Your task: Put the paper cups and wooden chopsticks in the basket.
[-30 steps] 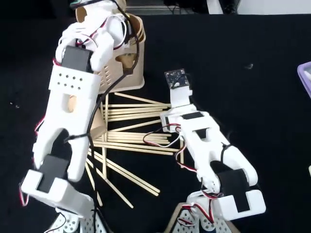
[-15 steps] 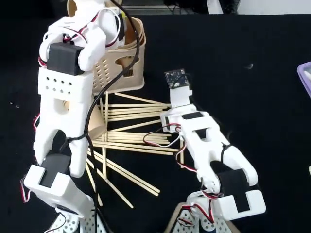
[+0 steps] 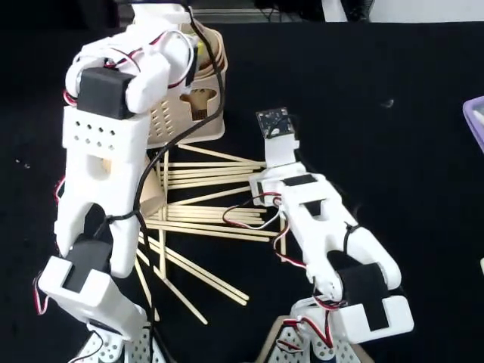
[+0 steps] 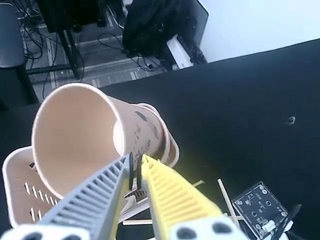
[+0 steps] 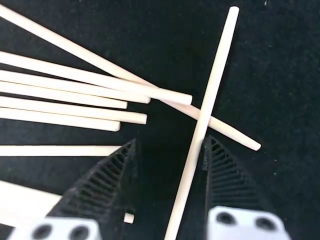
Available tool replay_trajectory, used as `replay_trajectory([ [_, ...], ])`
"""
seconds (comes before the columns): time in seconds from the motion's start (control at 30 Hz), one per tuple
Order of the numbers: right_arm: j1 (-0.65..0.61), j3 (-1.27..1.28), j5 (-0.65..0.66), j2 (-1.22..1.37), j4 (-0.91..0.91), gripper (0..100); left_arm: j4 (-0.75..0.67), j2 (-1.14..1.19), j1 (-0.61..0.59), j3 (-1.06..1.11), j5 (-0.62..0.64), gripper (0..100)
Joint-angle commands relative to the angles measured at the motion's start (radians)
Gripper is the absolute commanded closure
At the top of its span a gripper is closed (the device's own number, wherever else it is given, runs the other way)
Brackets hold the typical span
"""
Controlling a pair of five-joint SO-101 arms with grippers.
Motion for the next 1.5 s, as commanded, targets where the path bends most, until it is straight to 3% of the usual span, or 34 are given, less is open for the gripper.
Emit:
replay_trajectory([
  [0.0, 0.021, -0.068, -0.002, 0.002, -0.011, 80.1, -0.058, 0.014, 0.005, -0.061, -0.005, 95],
  [0.43, 0.021, -0.068, -0.002, 0.002, -0.011, 80.1, -0.138, 0.015, -0.038, -0.068, -0.003, 95],
  [0.77, 0.021, -0.07, -0.002, 0.002, -0.011, 80.1, -0.127, 0.023, -0.117, -0.251, -0.002, 95],
  [1.07, 0.021, -0.07, -0.002, 0.002, -0.011, 80.1, -0.101, 0.028, -0.122, 0.027, -0.003, 95],
  [1.33, 0.021, -0.068, -0.002, 0.002, -0.011, 80.1, -0.196, 0.026, -0.002, 0.315, -0.009, 95],
  [1.47, 0.021, -0.07, -0.002, 0.004, -0.011, 80.1, -0.235, 0.026, 0.041, 0.354, -0.012, 95],
])
